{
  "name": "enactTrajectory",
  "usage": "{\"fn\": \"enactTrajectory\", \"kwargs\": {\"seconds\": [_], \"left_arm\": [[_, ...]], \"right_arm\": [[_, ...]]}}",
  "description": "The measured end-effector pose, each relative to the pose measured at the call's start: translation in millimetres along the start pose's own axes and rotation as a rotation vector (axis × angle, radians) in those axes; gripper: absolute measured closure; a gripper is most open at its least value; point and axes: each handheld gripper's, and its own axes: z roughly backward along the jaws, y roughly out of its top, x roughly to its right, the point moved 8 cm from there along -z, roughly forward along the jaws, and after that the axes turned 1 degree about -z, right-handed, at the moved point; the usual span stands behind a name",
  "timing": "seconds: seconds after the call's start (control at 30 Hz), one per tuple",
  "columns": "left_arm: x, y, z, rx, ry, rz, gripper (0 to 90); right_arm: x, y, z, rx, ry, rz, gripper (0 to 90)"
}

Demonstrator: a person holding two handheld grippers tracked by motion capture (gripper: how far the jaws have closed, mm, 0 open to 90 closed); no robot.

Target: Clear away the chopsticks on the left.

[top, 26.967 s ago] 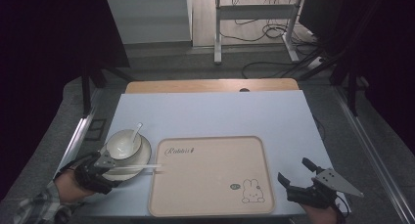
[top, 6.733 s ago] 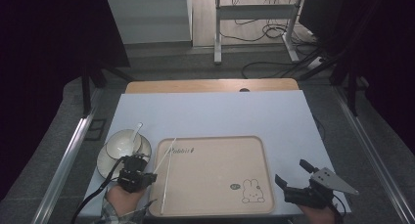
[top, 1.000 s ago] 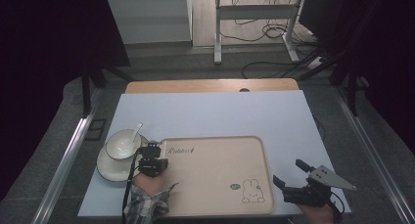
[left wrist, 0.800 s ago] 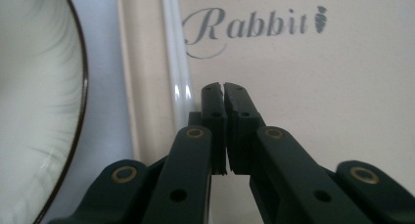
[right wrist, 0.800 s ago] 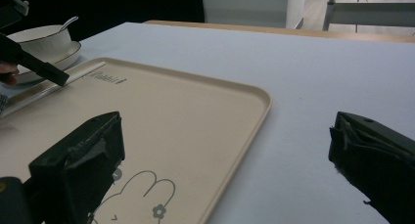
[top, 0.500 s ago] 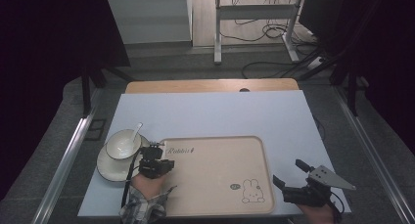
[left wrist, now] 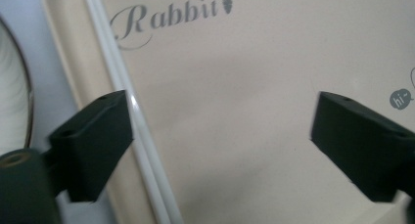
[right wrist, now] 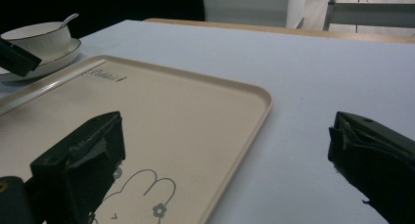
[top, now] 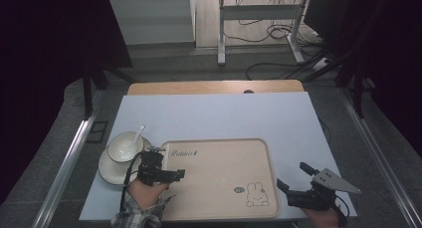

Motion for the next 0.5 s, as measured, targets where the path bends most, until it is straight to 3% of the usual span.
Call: {"fn": "enactTrajectory", "kwargs": {"seconds": [0.17,0.5], "left_arm": [[-5.8,-3.3,6.1,-0.003,0.017,0.011,1.8],[-10.3,-12.9,21.9,0.008,0.025,-0.024,0.9]], "right_arm": [[-0.7,-0.3,-0.5,-0.003,0.001,0.004,0.4],[-1.3,-1.5,-1.9,-0.012,0.002,0.015,0.6]]}}
